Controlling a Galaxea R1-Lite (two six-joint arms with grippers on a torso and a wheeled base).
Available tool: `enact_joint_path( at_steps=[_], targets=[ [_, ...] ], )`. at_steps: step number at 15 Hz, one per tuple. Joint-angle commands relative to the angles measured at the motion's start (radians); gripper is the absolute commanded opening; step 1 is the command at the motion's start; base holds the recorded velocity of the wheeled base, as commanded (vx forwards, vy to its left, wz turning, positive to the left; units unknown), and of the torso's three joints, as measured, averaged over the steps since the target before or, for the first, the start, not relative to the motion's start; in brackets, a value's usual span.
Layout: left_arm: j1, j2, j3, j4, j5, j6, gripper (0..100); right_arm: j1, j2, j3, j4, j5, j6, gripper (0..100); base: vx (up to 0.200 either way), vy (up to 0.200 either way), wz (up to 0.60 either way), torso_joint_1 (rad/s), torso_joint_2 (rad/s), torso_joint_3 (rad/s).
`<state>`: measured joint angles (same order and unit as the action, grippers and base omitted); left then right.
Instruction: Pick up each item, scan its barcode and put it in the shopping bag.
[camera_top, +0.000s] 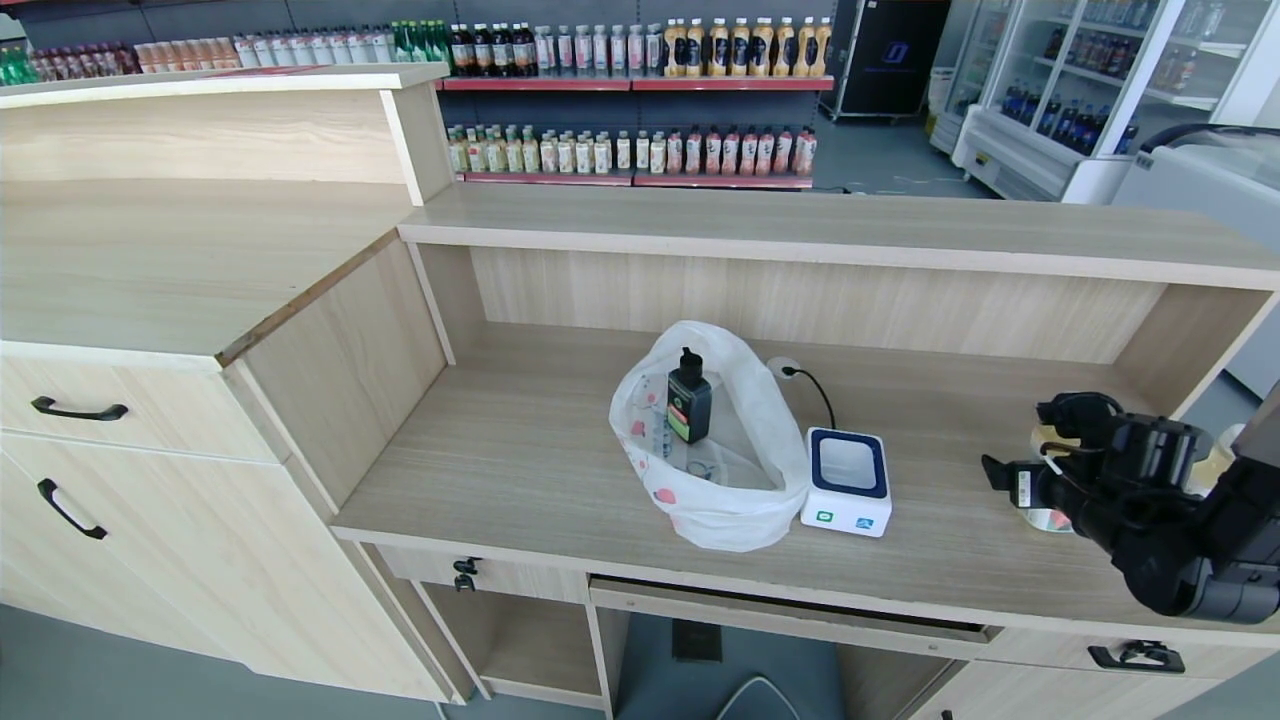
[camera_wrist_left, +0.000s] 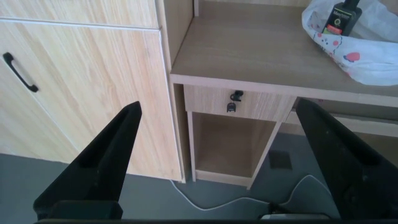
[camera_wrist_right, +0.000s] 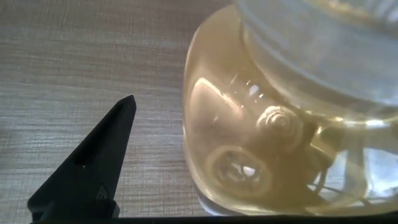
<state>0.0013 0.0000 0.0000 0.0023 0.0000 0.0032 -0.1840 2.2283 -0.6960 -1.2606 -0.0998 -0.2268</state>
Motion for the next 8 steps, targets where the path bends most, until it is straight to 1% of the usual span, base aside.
enact_joint_path(
  at_steps=[1, 2, 8],
  targets=[
    [0.0, 0.002, 0.0, 0.001, 0.0, 0.0, 100, -0.002, 0.005, -0.002, 0.0, 0.003, 0.001, 100, 0.0, 0.0, 0.0, 0.0, 0.0, 0.0],
    [0.0, 0.002, 0.0, 0.001, 0.0, 0.0, 100, -0.002, 0.005, -0.002, 0.0, 0.012, 0.001, 0, 0.0, 0.0, 0.0, 0.0, 0.0, 0.0],
    [0.0, 0.002, 0.0, 0.001, 0.0, 0.0, 100, -0.003, 0.007, -0.027, -0.002, 0.022, 0.007, 0, 0.0, 0.0, 0.0, 0.0, 0.0, 0.0]
  ],
)
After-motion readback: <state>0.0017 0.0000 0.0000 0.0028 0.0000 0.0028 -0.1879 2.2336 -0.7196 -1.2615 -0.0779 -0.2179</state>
